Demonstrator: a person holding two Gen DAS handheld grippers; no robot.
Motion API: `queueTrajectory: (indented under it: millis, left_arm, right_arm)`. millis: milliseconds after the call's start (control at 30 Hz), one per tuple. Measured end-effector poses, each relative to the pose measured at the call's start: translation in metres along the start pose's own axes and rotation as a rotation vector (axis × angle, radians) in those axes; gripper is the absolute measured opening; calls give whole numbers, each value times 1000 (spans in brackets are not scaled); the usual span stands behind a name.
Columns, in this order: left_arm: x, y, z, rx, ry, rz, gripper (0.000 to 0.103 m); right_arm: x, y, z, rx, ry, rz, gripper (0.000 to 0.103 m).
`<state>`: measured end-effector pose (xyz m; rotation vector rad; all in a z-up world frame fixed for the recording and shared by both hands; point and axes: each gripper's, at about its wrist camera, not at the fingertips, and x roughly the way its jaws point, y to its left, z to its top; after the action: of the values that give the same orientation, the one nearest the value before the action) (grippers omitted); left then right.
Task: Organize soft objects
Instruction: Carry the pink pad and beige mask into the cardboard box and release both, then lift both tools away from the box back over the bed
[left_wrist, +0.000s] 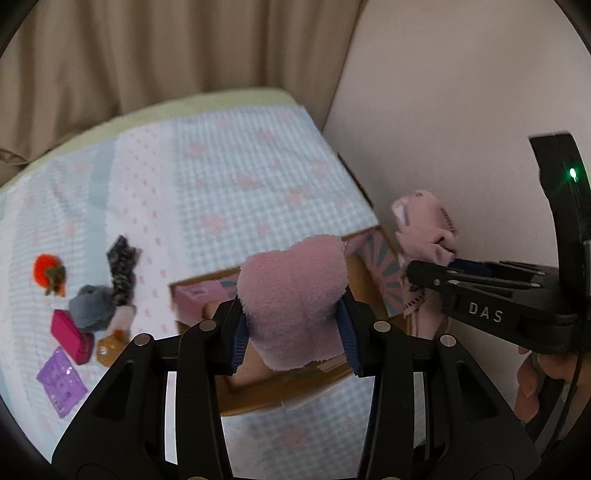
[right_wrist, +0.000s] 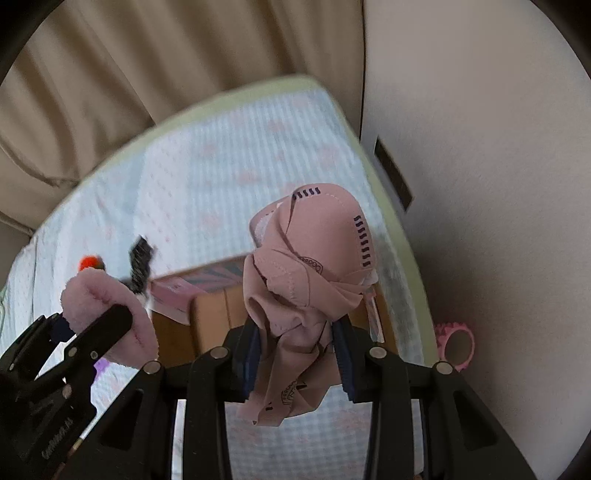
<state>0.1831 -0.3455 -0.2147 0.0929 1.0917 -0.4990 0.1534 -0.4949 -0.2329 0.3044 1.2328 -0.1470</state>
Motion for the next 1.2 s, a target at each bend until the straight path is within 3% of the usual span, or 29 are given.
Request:
queueTrajectory:
  millis: [233,367,467,600,667,700,733,800,900,1200]
  left_arm:
    - [95,16,-17,-41,218,25,38]
    - [136,22,-31,22,315,80,38]
    - [161,34,-41,5,397,71,38]
    - [172,37,-48,4,423,75,39]
    - [174,32,-47,32,435,43,55]
    - [175,30,-47,54,444,37,86]
    - [174,27,-47,79,446,42,102]
    - [168,24,-49,124,437,54,103]
    - [162,26,-52,124,434,48,103]
    - [138,27,-50,103,389,64,103]
  right_arm:
    - [81,-14,6,-22,161,19,33]
    - [117,-17,4,-8,239,36,33]
    - [137,-13,3,-28,279,52,33]
    - [158,-7,2,-64,314,70,33]
    - [166,-8,2,-65,328,91,42]
    - [168,-8,1,-63,320,97,52]
    - [168,-9,2,-59,304,110,70]
    - [165,-12,4,-53,269,125,103]
    - [155,-15,6,-48,218,108,103]
    - [134,-12,4,-37,201,105,103]
